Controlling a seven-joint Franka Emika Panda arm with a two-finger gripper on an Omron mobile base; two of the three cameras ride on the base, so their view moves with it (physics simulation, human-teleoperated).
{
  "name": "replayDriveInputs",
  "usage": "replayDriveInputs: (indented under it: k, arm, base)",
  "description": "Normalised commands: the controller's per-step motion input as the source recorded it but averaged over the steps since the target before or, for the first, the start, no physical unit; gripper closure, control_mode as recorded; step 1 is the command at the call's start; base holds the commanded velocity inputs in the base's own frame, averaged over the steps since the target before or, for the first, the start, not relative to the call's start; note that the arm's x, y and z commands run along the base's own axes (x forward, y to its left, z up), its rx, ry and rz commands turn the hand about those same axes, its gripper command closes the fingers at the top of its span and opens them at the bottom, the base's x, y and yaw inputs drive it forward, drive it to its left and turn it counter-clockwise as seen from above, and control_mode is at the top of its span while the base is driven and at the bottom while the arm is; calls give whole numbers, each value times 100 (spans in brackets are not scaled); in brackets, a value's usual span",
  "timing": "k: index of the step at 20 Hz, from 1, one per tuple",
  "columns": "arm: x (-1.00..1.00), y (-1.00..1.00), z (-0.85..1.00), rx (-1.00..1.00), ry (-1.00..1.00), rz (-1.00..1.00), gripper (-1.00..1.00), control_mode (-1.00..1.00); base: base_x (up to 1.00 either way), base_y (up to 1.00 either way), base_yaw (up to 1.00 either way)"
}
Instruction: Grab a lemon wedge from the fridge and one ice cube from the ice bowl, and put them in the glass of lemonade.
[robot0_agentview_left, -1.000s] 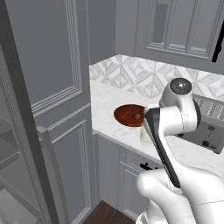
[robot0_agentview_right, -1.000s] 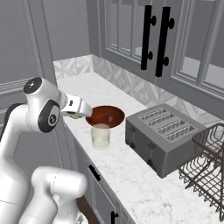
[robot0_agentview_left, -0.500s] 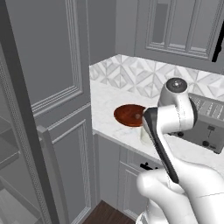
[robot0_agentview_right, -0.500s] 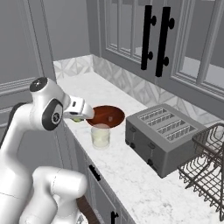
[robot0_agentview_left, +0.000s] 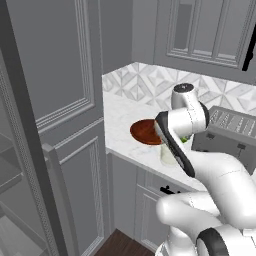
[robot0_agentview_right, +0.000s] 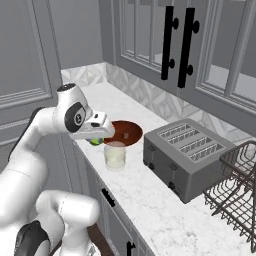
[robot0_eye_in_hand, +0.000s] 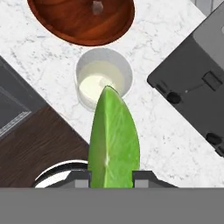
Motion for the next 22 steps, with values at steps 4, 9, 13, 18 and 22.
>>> replayDriveInputs:
  k: [4, 9, 13, 18, 22]
  arm:
    - [37, -21, -9, 0, 8, 0, 100, -100]
    - [49, -12, -36, 0, 0, 0, 100, -100]
    - [63, -5, -46, 0, 0, 0, 100, -100]
    - [57, 0, -47, 0, 0, 0, 100, -100]
    - [37, -1, -46, 0, 3, 0, 100, -100]
  base:
    - [0, 0, 0]
    - [0, 0, 0]
    - [0, 0, 0]
    - [0, 0, 0]
    - [0, 0, 0]
